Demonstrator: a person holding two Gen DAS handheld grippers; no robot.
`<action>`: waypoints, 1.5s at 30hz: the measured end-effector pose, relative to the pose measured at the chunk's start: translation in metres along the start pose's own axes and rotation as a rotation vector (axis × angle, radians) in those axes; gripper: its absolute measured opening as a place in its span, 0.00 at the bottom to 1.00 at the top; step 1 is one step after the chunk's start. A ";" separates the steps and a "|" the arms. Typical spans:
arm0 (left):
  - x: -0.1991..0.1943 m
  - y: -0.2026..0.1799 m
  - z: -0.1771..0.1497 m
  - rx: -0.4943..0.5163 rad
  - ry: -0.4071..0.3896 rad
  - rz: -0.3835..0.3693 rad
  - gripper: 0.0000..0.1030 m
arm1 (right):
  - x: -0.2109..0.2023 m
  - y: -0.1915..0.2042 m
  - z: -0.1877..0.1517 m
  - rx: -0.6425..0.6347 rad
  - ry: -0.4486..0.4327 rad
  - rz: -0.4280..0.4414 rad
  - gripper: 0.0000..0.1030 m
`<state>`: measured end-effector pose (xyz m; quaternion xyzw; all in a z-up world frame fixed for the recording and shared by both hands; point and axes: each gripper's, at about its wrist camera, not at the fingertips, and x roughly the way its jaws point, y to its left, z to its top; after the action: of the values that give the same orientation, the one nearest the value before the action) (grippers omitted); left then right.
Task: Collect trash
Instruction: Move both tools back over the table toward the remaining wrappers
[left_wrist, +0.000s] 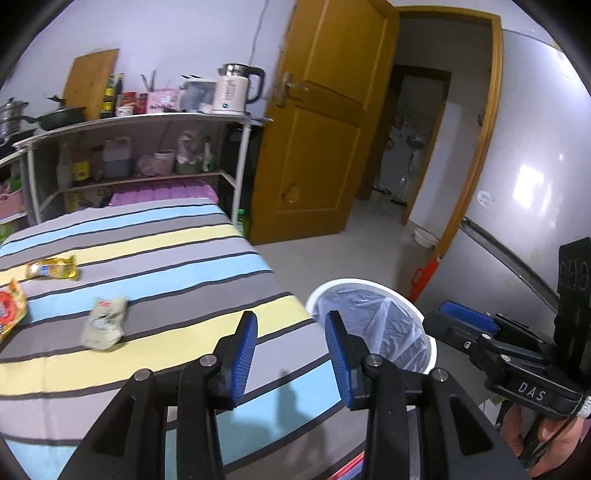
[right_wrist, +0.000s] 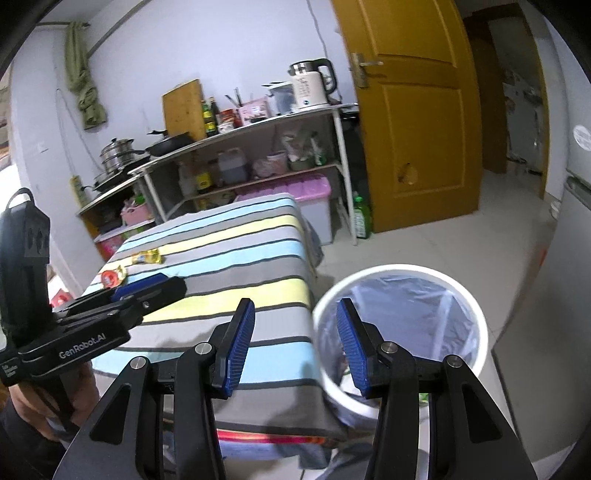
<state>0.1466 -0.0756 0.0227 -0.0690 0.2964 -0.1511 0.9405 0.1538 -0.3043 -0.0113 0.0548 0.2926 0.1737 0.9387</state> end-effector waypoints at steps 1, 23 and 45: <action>-0.004 0.003 -0.001 -0.003 -0.005 0.006 0.37 | 0.000 0.005 0.000 -0.007 0.000 0.008 0.46; -0.071 0.060 -0.028 -0.081 -0.067 0.141 0.37 | 0.013 0.074 -0.013 -0.108 0.034 0.143 0.46; -0.096 0.134 -0.048 -0.186 -0.075 0.287 0.37 | 0.056 0.124 -0.013 -0.171 0.107 0.226 0.46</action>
<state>0.0767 0.0807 0.0058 -0.1182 0.2805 0.0156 0.9524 0.1530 -0.1680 -0.0263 -0.0018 0.3181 0.3051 0.8976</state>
